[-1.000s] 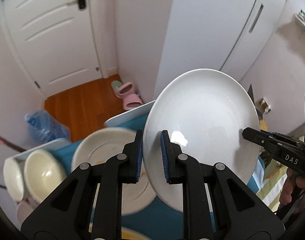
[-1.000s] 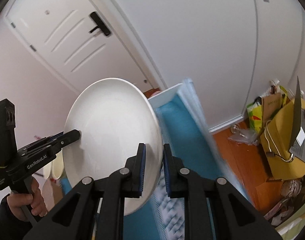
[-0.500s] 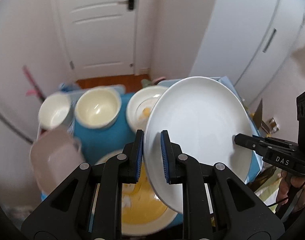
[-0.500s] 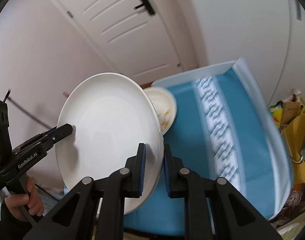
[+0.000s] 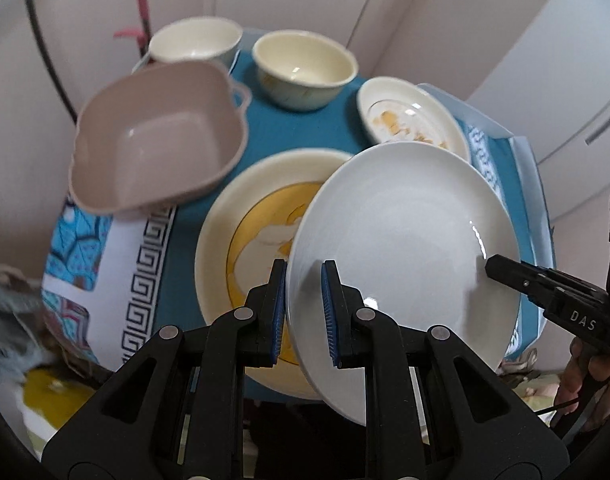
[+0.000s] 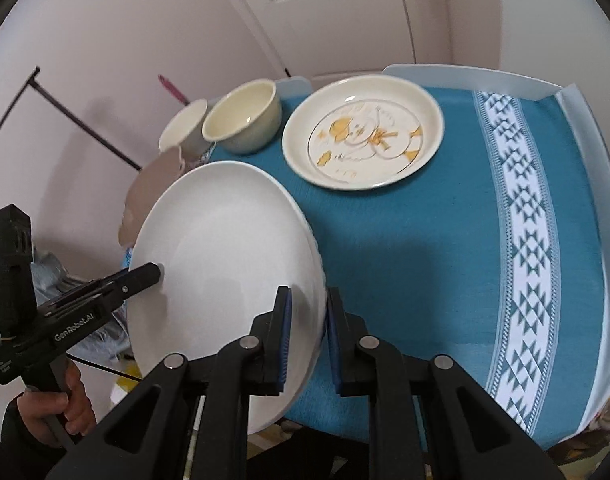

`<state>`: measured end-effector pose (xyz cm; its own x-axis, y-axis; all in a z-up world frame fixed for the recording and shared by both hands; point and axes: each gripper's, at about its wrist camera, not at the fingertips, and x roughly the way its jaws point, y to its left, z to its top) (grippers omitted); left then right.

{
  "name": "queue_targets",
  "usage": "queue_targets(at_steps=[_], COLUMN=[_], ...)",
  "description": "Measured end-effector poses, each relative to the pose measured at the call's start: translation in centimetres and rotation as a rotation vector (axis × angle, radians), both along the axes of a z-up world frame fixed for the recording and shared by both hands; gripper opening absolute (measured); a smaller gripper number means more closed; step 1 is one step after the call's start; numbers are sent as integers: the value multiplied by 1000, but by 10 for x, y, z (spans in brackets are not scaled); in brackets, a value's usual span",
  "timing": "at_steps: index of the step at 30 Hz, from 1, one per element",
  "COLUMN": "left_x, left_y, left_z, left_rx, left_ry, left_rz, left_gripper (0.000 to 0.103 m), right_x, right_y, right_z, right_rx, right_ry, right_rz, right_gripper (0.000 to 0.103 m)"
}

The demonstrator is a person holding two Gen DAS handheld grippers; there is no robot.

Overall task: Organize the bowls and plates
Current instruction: 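Lower the white plate onto the yellow lion plate and open both grippers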

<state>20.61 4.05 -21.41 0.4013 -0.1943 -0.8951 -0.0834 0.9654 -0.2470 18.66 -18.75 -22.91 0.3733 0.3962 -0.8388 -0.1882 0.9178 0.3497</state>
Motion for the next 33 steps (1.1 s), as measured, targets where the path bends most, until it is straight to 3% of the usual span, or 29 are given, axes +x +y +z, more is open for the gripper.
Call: queue_targets(at_steps=[8,19,29,33], left_x=[9,19,23,23], left_y=[-1,2,-4,-14], left_z=[-37,-50,-52,-53], left_rx=[-27,-10,62,150], left_ry=[48,77,88,89], left_rz=[14,12,-16,-53], left_gripper=[15,16,17,17], right_x=[18,27,30,31], right_y=[7,18,24,26], right_z=[-13,-19,-21,-22], right_rx=[-35,-70,-88,-90], right_ry=[21,16,7,4], right_rz=[10,25,41,44], right_gripper=[16,15,15,15])
